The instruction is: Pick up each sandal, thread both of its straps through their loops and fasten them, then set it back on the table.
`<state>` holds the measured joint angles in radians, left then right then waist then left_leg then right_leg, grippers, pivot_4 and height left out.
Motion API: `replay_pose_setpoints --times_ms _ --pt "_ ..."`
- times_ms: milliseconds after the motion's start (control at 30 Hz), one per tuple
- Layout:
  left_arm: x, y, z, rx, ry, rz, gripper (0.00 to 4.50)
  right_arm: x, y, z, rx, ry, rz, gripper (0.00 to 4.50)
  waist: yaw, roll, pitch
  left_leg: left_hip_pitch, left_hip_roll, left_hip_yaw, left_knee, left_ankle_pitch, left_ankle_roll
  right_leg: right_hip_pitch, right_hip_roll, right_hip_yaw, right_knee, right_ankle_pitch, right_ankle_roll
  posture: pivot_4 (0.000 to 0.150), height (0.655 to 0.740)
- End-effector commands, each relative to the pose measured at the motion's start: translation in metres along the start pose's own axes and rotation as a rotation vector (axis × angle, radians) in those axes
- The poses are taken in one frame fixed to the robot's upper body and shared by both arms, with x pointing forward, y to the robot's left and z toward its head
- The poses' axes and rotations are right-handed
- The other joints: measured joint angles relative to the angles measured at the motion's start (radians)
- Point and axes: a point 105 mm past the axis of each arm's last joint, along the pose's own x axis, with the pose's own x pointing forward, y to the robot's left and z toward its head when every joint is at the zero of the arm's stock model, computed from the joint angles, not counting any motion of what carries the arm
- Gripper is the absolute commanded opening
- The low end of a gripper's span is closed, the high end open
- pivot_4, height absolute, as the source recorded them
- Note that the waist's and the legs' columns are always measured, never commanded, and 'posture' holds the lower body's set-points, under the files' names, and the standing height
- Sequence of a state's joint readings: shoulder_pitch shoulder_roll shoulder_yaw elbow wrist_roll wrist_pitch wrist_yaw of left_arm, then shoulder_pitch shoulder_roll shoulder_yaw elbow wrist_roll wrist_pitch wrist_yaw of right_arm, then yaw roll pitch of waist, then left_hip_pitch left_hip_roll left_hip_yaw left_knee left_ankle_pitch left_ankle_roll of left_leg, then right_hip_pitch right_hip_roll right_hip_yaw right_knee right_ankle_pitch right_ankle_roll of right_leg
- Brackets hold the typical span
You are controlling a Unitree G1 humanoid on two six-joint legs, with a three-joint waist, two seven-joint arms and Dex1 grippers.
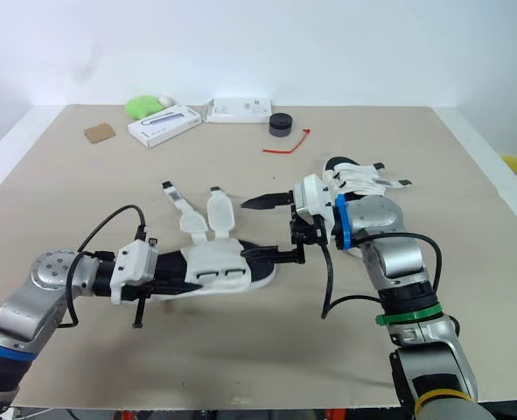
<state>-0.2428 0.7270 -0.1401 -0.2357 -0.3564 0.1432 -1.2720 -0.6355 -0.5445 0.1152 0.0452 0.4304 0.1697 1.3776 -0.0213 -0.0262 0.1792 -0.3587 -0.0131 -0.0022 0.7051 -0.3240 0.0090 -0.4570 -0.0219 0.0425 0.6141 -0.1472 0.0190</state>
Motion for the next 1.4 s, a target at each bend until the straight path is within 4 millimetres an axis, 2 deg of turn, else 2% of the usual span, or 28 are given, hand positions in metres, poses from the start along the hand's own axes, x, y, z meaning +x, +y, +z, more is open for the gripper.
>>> replay_pose_setpoints --times_ms 33,133,267,467,633,900,1267,1367,1400 --pt "-0.001 0.0 0.005 0.122 0.008 -0.045 0.03 -0.008 0.005 0.012 0.072 -0.029 0.011 4.5 0.0 0.0 0.0 0.0 0.0 0.0 0.0 0.0 0.0 0.0 0.0 0.0 0.0 0.0 0.0 0.15 0.74" --pt "-0.002 0.002 0.001 0.151 0.012 -0.037 0.03 -0.015 0.013 0.013 0.149 -0.011 0.024 4.5 0.0 0.0 0.0 0.0 0.0 0.0 0.0 0.0 0.0 0.0 0.0 0.0 0.0 0.0 0.0 0.15 0.74" --pt "0.0 0.004 -0.004 0.182 0.004 -0.009 0.03 -0.026 0.023 0.009 0.161 0.03 0.02 4.5 0.0 0.0 0.0 0.0 0.0 0.0 0.0 0.0 0.0 0.0 0.0 0.0 0.0 0.0 0.0 0.15 0.74" --pt "0.007 0.001 -0.001 0.186 -0.035 0.002 0.03 -0.034 0.025 0.009 0.175 0.034 -0.024 4.5 0.0 0.0 0.0 0.0 0.001 0.001 0.0 0.0 0.001 0.0 0.001 0.0 0.0 0.0 0.0 0.15 0.74" --pt "0.011 -0.007 -0.001 0.173 -0.038 -0.014 0.03 -0.033 0.029 0.007 0.177 0.035 -0.023 4.5 0.0 0.0 0.0 0.001 0.001 0.002 0.0 0.0 0.001 0.0 0.002 0.001 0.0 0.0 0.0 0.15 0.74" --pt "0.009 -0.007 -0.009 0.162 -0.01 -0.007 0.03 -0.027 0.031 0.005 0.165 0.041 -0.001 4.5 0.0 0.0 0.0 0.001 0.001 0.002 0.0 0.0 0.001 0.0 0.002 0.001 0.0 0.0 0.0 0.15 0.74" --pt "0.009 -0.015 -0.007 0.084 0.009 -0.061 0.03 -0.024 0.031 0.003 0.148 0.057 0.03 4.5 0.0 0.0 0.0 0.002 0.001 0.002 0.0 0.0 0.001 0.001 0.002 0.001 0.0 0.0 0.0 0.15 0.74" --pt "0.008 -0.014 -0.004 0.07 0.005 -0.064 0.84 -0.022 0.031 0.003 0.143 0.058 0.033 4.5 0.0 0.0 0.0 0.002 0.002 0.002 0.0 0.0 0.001 0.001 0.003 0.001 0.0 -0.001 0.0 0.15 0.74" --pt "0.007 -0.014 -0.004 0.071 0.006 -0.062 1.35 -0.022 0.031 0.003 0.143 0.058 0.034 4.5 0.0 0.0 0.0 0.002 0.002 0.002 0.0 0.0 0.001 0.001 0.003 0.001 0.0 -0.001 0.0 0.15 0.74"
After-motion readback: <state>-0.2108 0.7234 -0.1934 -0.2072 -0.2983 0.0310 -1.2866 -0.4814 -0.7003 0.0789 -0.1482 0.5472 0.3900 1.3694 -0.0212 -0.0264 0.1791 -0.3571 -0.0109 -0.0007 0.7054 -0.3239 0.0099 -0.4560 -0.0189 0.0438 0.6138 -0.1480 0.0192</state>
